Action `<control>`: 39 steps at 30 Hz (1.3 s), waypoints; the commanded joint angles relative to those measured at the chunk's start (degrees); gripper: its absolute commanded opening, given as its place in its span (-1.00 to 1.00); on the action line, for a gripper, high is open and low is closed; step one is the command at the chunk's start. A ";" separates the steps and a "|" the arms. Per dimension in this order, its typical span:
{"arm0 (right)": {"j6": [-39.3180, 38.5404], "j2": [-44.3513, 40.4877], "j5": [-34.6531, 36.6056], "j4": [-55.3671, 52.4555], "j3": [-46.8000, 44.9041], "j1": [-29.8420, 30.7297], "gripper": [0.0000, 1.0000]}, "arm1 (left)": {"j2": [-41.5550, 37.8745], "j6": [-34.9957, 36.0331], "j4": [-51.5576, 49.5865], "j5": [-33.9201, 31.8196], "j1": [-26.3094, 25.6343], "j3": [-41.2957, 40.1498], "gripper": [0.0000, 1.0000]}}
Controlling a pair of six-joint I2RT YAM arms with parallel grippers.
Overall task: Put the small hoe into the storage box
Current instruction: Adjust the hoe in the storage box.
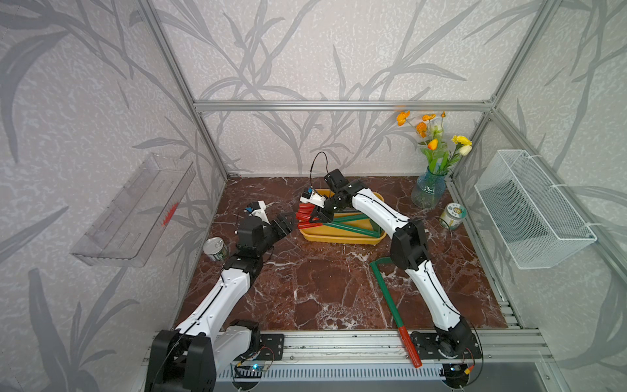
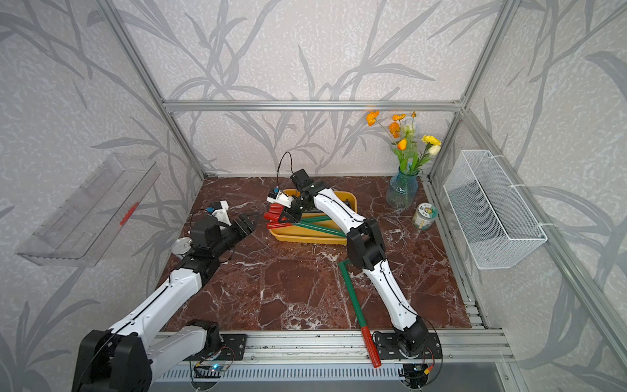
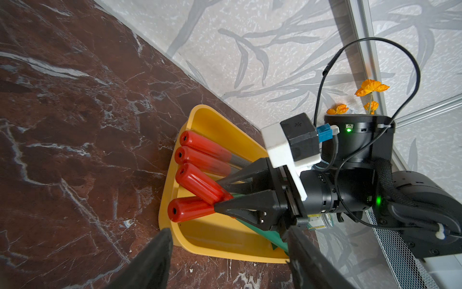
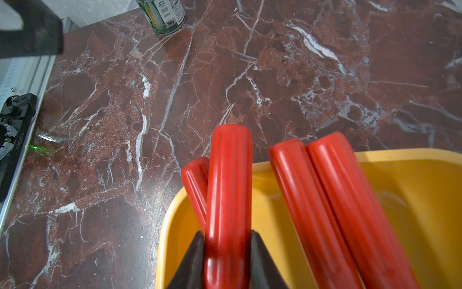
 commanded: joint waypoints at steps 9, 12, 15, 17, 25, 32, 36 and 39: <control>-1.45 -3.96 2.89 -1.31 -3.85 1.48 -0.95 | -0.17 1.46 0.24 -0.77 0.27 -0.78 0.42; -1.72 -8.05 1.61 0.28 -8.46 1.79 -0.95 | -0.17 1.47 0.48 -0.80 0.24 -0.95 0.41; -1.00 -12.08 0.54 4.18 -15.72 2.26 -0.96 | -0.08 1.30 1.03 -0.85 0.29 -1.13 0.41; 0.11 -14.20 1.32 8.20 -21.03 2.45 -0.96 | 0.19 1.22 1.47 -0.85 0.27 -1.18 0.41; 4.19 -15.85 2.55 16.43 -24.56 0.91 -0.97 | 2.13 2.78 1.36 3.57 0.25 0.65 0.39; 4.83 -16.44 1.04 18.08 -22.93 -0.07 -0.99 | -0.37 6.02 -5.44 -0.11 -7.53 0.59 0.34; 4.79 -15.76 -0.08 17.57 -21.31 -0.54 -0.98 | -3.13 4.24 -8.40 -4.81 -14.29 -1.68 0.32; 5.04 -15.58 -0.30 17.82 -21.48 -0.54 -0.98 | -3.54 1.04 -4.91 -7.17 -17.19 -5.28 0.29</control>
